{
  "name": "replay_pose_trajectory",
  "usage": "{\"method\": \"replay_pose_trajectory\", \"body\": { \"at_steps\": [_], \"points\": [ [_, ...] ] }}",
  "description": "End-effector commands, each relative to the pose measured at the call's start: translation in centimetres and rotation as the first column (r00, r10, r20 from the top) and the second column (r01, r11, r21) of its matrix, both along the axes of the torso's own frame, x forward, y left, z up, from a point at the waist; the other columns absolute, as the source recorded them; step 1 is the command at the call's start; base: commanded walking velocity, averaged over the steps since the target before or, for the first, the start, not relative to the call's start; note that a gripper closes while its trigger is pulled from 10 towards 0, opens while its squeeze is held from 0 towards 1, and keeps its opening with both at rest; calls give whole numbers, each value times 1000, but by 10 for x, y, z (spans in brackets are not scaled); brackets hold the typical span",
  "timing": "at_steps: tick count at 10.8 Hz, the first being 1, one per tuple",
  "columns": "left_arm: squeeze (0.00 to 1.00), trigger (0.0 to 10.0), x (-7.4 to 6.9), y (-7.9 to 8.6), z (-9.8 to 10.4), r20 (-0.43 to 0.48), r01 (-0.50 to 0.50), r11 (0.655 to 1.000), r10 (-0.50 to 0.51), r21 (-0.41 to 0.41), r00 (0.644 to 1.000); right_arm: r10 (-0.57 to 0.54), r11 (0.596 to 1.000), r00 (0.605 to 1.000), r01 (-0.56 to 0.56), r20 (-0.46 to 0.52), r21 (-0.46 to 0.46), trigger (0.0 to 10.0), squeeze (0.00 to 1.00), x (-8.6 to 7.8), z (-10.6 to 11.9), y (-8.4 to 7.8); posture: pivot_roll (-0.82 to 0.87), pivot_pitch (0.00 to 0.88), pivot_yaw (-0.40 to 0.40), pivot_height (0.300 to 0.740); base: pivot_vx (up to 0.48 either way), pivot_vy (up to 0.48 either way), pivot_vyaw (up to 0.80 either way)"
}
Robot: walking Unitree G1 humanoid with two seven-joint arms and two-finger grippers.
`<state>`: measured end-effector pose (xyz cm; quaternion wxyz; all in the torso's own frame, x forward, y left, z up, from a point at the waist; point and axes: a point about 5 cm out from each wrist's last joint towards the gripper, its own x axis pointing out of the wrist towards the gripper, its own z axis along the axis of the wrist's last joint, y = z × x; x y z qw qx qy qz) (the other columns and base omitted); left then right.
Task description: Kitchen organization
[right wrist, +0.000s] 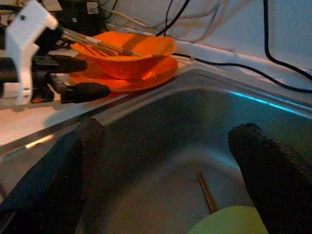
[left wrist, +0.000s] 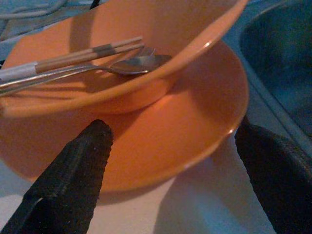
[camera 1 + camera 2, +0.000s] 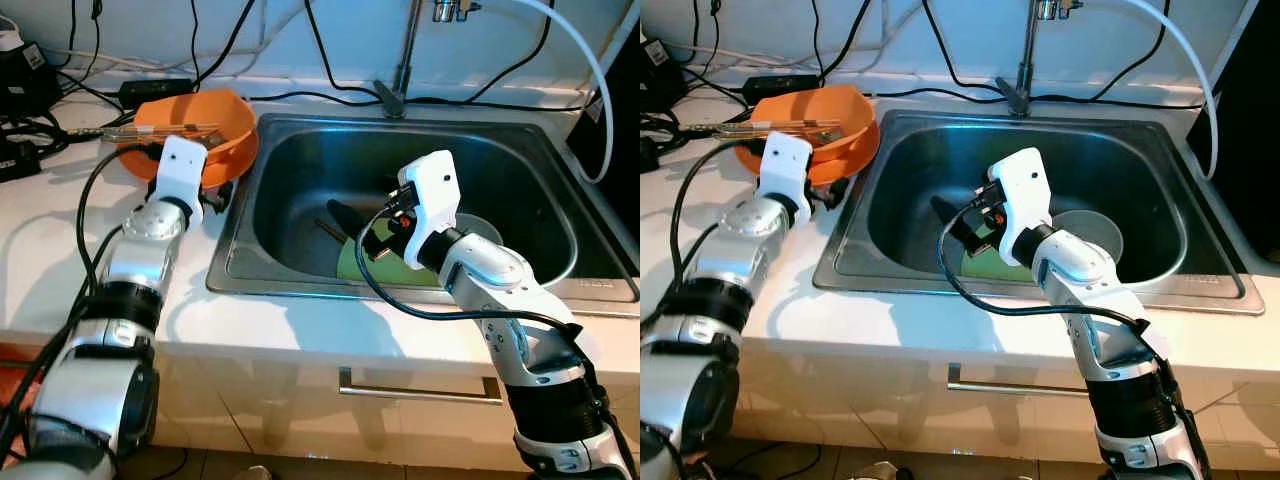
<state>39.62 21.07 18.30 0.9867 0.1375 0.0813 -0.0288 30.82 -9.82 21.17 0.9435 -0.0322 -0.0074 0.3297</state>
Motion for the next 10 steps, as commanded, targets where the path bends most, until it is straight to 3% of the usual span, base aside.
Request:
{"method": "replay_pose_trajectory", "body": {
  "at_steps": [1,4,8,10],
  "points": [
    [0,10000,1,5,1,-1,-16,1000,16,-22,1000,37,999,999,-37,11,6,10000,0,-5,4,3,15,84,28,740,0,0,0],
    [0,10000,3,3,-9,-47,-16,998,13,-61,999,188,982,981,-188,41,3,10000,0,-20,18,10,5,86,28,740,0,0,0],
    [0,10000,2,3,-20,-107,-43,987,26,-154,994,235,972,972,-235,21,-10,10000,0,-28,16,14,-6,92,24,740,0,0,0],
    [0,10000,2,0,-22,-161,10,989,-34,-147,986,251,968,968,-251,13,-23,10000,0,-30,14,15,-9,92,25,740,0,0,0]
  ]
}}
